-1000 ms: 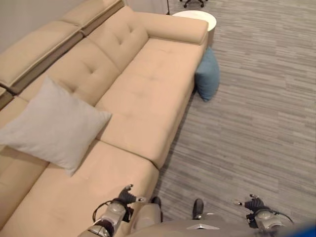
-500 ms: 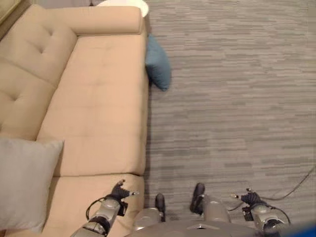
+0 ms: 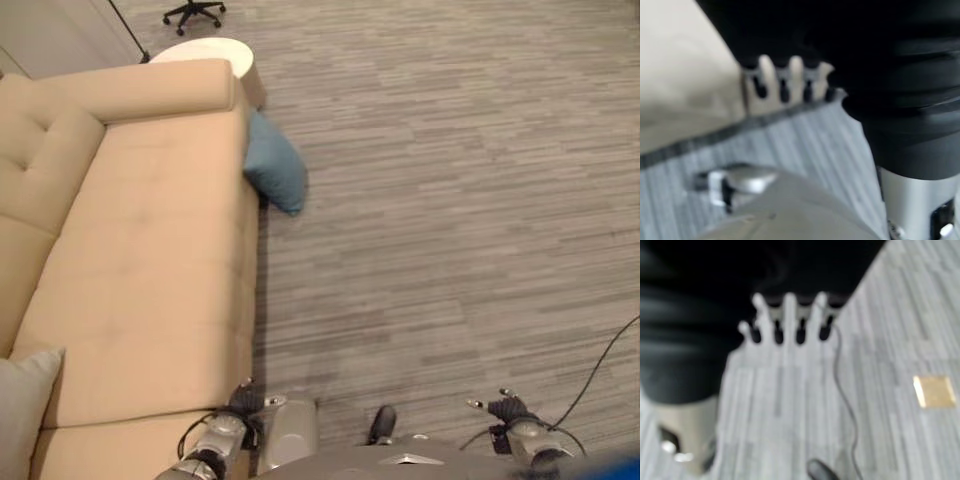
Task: Pick up all the scattered cushions and arrange them neatly on the sofa.
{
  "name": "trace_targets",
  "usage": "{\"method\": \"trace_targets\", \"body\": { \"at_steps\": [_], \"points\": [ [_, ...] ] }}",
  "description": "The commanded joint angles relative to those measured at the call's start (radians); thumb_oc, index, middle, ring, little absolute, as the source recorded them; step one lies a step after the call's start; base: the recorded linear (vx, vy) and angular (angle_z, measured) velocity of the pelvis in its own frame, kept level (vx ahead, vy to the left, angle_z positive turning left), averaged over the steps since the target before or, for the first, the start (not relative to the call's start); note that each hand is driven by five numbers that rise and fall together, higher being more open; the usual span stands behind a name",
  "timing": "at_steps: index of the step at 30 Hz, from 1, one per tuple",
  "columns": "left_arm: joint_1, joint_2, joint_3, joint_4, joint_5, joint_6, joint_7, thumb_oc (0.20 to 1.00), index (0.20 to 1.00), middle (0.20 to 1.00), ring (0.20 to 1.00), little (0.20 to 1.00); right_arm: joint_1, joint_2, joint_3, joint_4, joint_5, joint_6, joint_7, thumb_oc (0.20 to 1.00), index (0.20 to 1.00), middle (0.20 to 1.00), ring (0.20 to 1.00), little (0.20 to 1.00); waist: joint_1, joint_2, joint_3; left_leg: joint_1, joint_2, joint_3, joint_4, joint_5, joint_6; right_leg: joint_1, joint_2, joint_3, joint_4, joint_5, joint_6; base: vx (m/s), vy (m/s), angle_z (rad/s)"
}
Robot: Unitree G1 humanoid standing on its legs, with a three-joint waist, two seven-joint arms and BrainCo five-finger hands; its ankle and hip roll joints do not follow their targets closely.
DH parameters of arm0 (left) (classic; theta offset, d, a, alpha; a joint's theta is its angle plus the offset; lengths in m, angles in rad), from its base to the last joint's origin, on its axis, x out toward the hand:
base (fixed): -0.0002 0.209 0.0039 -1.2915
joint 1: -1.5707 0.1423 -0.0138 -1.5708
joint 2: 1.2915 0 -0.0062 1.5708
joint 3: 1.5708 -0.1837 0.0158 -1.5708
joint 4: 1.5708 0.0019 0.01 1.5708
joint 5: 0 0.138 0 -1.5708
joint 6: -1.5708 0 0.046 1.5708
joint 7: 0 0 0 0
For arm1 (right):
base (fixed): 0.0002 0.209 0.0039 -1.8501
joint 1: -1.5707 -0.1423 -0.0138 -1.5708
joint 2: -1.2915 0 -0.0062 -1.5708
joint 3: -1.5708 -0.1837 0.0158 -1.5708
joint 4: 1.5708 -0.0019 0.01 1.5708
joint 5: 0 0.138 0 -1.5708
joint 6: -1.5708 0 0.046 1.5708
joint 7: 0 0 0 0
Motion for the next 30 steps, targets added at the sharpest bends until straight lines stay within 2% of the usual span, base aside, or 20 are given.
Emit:
{"method": "trace_targets", "body": {
  "at_steps": [1, 2, 4, 5, 6, 9, 10, 11, 12, 13, 14, 15, 18, 19, 20, 23, 27, 28, 29, 30],
  "points": [
    [-0.036, 0.010, -0.007, 0.013, 0.014, -0.010, 0.007, 1.000, 1.000, 1.000, 1.000, 1.000, 0.027, -0.050, 0.001, -0.014, 0.002, -0.020, -0.023, 1.000, 1.000, 1.000, 1.000, 1.000, 0.031, 0.026, 0.004, 0.038, -0.038, 0.032, -0.156, 0.047, 0.055, 0.008, -0.020, 0.020, 0.056, -0.011, 0.158, 0.25, -0.024, -0.38],
    [-0.039, 0.010, -0.010, 0.012, 0.013, -0.012, 0.007, 1.000, 1.000, 1.000, 1.000, 1.000, 0.024, -0.048, 0.003, -0.014, 0.004, -0.020, -0.025, 1.000, 1.000, 1.000, 1.000, 1.000, 0.040, 0.031, 0.001, 0.026, -0.046, 0.042, -0.213, 0.092, 0.044, 0.030, -0.003, 0.028, 0.045, -0.017, 0.159, 0.21, -0.031, -0.54],
    [-0.037, 0.014, -0.011, 0.016, 0.011, -0.014, 0.008, 1.000, 1.000, 1.000, 1.000, 1.000, 0.019, -0.044, 0.007, -0.017, 0.004, -0.020, -0.027, 1.000, 1.000, 1.000, 1.000, 1.000, 0.052, 0.029, -0.005, -0.004, -0.056, 0.070, -0.239, 0.126, 0.040, 0.056, 0.022, 0.052, 0.038, -0.032, 0.157, 0.39, -0.007, -0.63],
    [-0.019, 0.018, 0.003, 0.022, 0.011, -0.010, 0.006, 1.000, 1.000, 1.000, 1.000, 1.000, 0.025, -0.036, 0.016, -0.016, -0.014, -0.017, -0.019, 1.000, 1.000, 1.000, 1.000, 1.000, 0.061, 0.017, -0.025, 0.021, -0.054, 0.062, -0.246, 0.113, 0.077, 0.075, 0.032, 0.063, 0.063, -0.070, 0.154, 0.51, 0.052, -0.46],
    [-0.008, 0.021, 0.012, 0.027, 0.010, -0.008, 0.005, 1.000, 1.000, 1.000, 1.000, 1.000, 0.031, -0.033, 0.017, -0.013, -0.020, -0.017, -0.018, 1.000, 1.000, 1.000, 1.000, 1.000, 0.064, 0.006, -0.034, 0.025, -0.061, 0.059, -0.229, 0.104, 0.090, 0.078, 0.029, 0.073, 0.087, -0.082, 0.153, 0.41, 0.053, -0.40],
    [-0.001, 0.029, 0.019, 0.042, 0.016, -0.002, 0.004, 1.000, 1.000, 1.000, 1.000, 1.000, 0.035, -0.022, 0.013, -0.015, -0.023, -0.022, -0.013, 1.000, 1.000, 1.000, 1.000, 1.000, 0.071, -0.017, -0.051, 0.048, -0.066, 0.060, -0.223, 0.079, 0.101, 0.068, 0.011, 0.069, 0.166, -0.085, 0.172, 0.36, 0.093, -0.28],
    [-0.003, 0.043, 0.021, 0.037, 0.022, 0.001, 0.001, 1.000, 1.000, 1.000, 1.000, 1.000, 0.030, -0.016, 0.013, -0.021, -0.034, -0.017, -0.005, 1.000, 1.000, 1.000, 1.000, 1.000, 0.063, -0.023, -0.045, 0.093, -0.063, 0.054, -0.224, 0.036, 0.118, 0.004, -0.026, 0.060, 0.350, -0.048, 0.217, 0.18, 0.089, 0.09],
    [-0.003, 0.043, 0.021, 0.037, 0.022, 0.001, 0.001, 1.000, 1.000, 1.000, 1.000, 1.000, 0.030, -0.016, 0.013, -0.021, -0.034, -0.017, -0.005, 1.000, 1.000, 1.000, 1.000, 1.000, 0.063, -0.023, -0.045, 0.093, -0.063, 0.054, -0.224, 0.036, 0.118, 0.004, -0.026, 0.060, 0.350, -0.048, 0.217, 0.25, 0.133, 0.07],
    [-0.005, 0.046, 0.016, 0.032, 0.026, 0.001, 0.000, 1.000, 1.000, 1.000, 1.000, 1.000, 0.027, -0.015, 0.013, -0.027, -0.038, -0.018, 0.000, 1.000, 1.000, 1.000, 1.000, 1.000, 0.050, -0.020, -0.041, 0.107, -0.064, 0.047, -0.221, 0.020, 0.125, -0.042, -0.043, 0.059, 0.438, 0.008, 0.250, 0.22, 0.138, 0.22],
    [-0.007, 0.055, 0.013, 0.029, 0.030, 0.002, 0.009, 1.000, 1.000, 1.000, 1.000, 1.000, 0.022, -0.013, 0.011, -0.038, -0.048, -0.017, 0.005, 1.000, 1.000, 1.000, 1.000, 1.000, 0.031, -0.002, -0.025, 0.147, -0.063, 0.035, -0.213, -0.013, 0.144, -0.128, -0.076, 0.063, 0.602, 0.095, 0.281, 0.22, 0.138, 0.23],
    [-0.007, 0.054, 0.013, 0.029, 0.030, 0.003, 0.009, 1.000, 1.000, 1.000, 1.000, 1.000, 0.022, -0.013, 0.011, -0.038, -0.048, -0.017, 0.005, 1.000, 1.000, 1.000, 1.000, 1.000, 0.032, -0.001, -0.028, 0.144, -0.062, 0.035, -0.214, -0.011, 0.143, -0.130, -0.074, 0.063, 0.599, 0.098, 0.280, 0.29, 0.135, 0.37],
    [-0.006, 0.056, 0.014, 0.026, 0.022, 0.002, 0.012, 1.000, 1.000, 1.000, 1.000, 1.000, 0.021, -0.011, 0.013, -0.042, -0.054, -0.015, 0.004, 1.000, 1.000, 1.000, 1.000, 1.000, 0.026, 0.019, -0.022, 0.180, -0.055, 0.021, -0.229, -0.020, 0.150, -0.172, -0.092, 0.047, 0.639, 0.098, 0.268, 0.25, 0.066, 0.31],
    [-0.012, 0.052, 0.005, 0.015, 0.019, 0.000, 0.009, 1.000, 1.000, 1.000, 1.000, 1.000, 0.017, -0.014, 0.020, -0.048, -0.058, -0.011, 0.005, 1.000, 1.000, 1.000, 1.000, 1.000, 0.009, 0.046, -0.010, 0.250, -0.058, -0.010, -0.251, -0.045, 0.152, -0.215, -0.127, 0.005, 0.529, 0.030, 0.219, 0.43, 0.003, 0.27],
    [-0.022, 0.045, -0.008, 0.029, 0.035, 0.001, 0.010, 1.000, 1.000, 1.000, 1.000, 1.000, 0.018, -0.018, 0.019, -0.056, -0.053, -0.011, 0.005, 1.000, 1.000, 1.000, 1.000, 1.000, -0.014, 0.050, -0.005, 0.291, -0.067, -0.026, -0.255, -0.069, 0.144, -0.263, -0.132, 0.020, 0.401, 0.044, 0.211, 0.39, -0.066, 0.33],
    [-0.022, 0.045, -0.008, 0.029, 0.035, 0.001, 0.010, 1.000, 1.000, 1.000, 1.000, 1.000, 0.018, -0.018, 0.019, -0.056, -0.053, -0.011, 0.005, 1.000, 1.000, 1.000, 1.000, 1.000, -0.015, 0.051, -0.003, 0.292, -0.066, -0.027, -0.255, -0.070, 0.143, -0.261, -0.131, 0.019, 0.400, 0.045, 0.211, 0.42, -0.092, 0.34],
    [-0.038, 0.034, -0.014, 0.049, 0.054, -0.005, 0.013, 1.000, 1.000, 1.000, 1.000, 1.000, 0.022, -0.019, 0.015, -0.057, -0.046, -0.007, 0.002, 1.000, 1.000, 1.000, 1.000, 1.000, -0.059, 0.056, -0.005, 0.370, -0.073, -0.074, -0.282, -0.109, 0.119, -0.321, -0.135, 0.093, 0.169, 0.121, 0.240, 0.45, -0.108, 0.57],
    [-0.038, 0.016, -0.022, 0.071, 0.074, -0.006, 0.015, 1.000, 1.000, 1.000, 1.000, 1.000, 0.040, -0.019, 0.015, -0.048, -0.053, -0.003, 0.002, 1.000, 1.000, 1.000, 1.000, 1.000, -0.089, 0.044, -0.020, 0.459, -0.077, -0.148, -0.282, -0.184, 0.104, -0.326, -0.141, 0.155, 0.137, 0.179, 0.254, 0.54, -0.163, 0.76],
    [-0.032, 0.009, -0.029, 0.070, 0.079, -0.004, 0.007, 1.000, 1.000, 1.000, 1.000, 1.000, 0.049, -0.022, 0.017, -0.047, -0.052, -0.005, 0.005, 1.000, 1.000, 1.000, 1.000, 1.000, -0.094, 0.050, -0.034, 0.491, -0.048, -0.175, -0.267, -0.201, 0.087, -0.308, -0.130, 0.173, 0.162, 0.170, 0.244, 0.49, -0.188, 0.53],
    [-0.032, 0.009, -0.029, 0.070, 0.079, -0.004, 0.007, 1.000, 1.000, 1.000, 1.000, 1.000, 0.049, -0.022, 0.017, -0.047, -0.052, -0.005, 0.005, 1.000, 1.000, 1.000, 1.000, 1.000, -0.096, 0.047, -0.036, 0.489, -0.052, -0.177, -0.268, -0.197, 0.088, -0.310, -0.134, 0.172, 0.161, 0.171, 0.245, 0.45, -0.191, 1.40],
    [-0.028, 0.006, -0.028, 0.068, 0.077, -0.005, 0.004, 1.000, 1.000, 1.000, 1.000, 1.000, 0.052, -0.021, 0.018, -0.047, -0.048, -0.014, 0.004, 1.000, 1.000, 1.000, 1.000, 1.000, -0.096, 0.054, -0.036, 0.485, -0.029, -0.182, -0.222, -0.165, 0.063, -0.292, -0.120, 0.171, 0.175, 0.157, 0.231, 0.21, -0.127, 1.45]
  ]
}}
